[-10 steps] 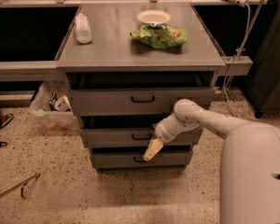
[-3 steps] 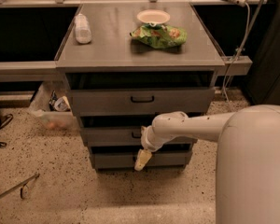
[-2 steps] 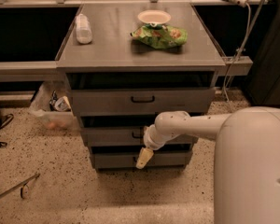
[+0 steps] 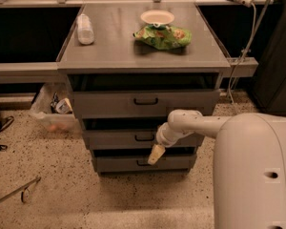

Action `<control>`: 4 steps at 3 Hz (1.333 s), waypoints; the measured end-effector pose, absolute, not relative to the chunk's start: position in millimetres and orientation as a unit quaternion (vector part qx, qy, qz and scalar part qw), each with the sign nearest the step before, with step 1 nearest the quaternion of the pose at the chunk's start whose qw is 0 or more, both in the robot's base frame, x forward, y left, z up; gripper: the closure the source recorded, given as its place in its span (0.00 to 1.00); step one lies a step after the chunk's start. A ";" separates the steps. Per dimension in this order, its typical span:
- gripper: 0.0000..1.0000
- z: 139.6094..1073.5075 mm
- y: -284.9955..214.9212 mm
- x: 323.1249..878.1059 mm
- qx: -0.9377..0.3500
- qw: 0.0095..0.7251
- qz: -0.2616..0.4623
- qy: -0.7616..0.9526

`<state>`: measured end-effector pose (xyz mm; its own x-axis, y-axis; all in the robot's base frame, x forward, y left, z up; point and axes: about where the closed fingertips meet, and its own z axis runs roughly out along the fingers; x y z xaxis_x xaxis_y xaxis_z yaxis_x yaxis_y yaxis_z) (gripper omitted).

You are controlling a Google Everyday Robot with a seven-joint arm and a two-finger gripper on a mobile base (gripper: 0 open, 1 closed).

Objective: Open middle drawer

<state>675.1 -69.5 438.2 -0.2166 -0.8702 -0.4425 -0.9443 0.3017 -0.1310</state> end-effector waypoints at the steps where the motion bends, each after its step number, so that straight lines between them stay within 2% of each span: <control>1: 0.00 427.9 -79.7 678.6 -0.579 0.213 0.088 0.782; 4: 0.00 422.6 -73.9 662.1 -0.583 0.192 0.137 0.777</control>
Offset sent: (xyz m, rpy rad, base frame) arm -0.0449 -0.0038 -0.0539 0.0336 0.2414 0.1246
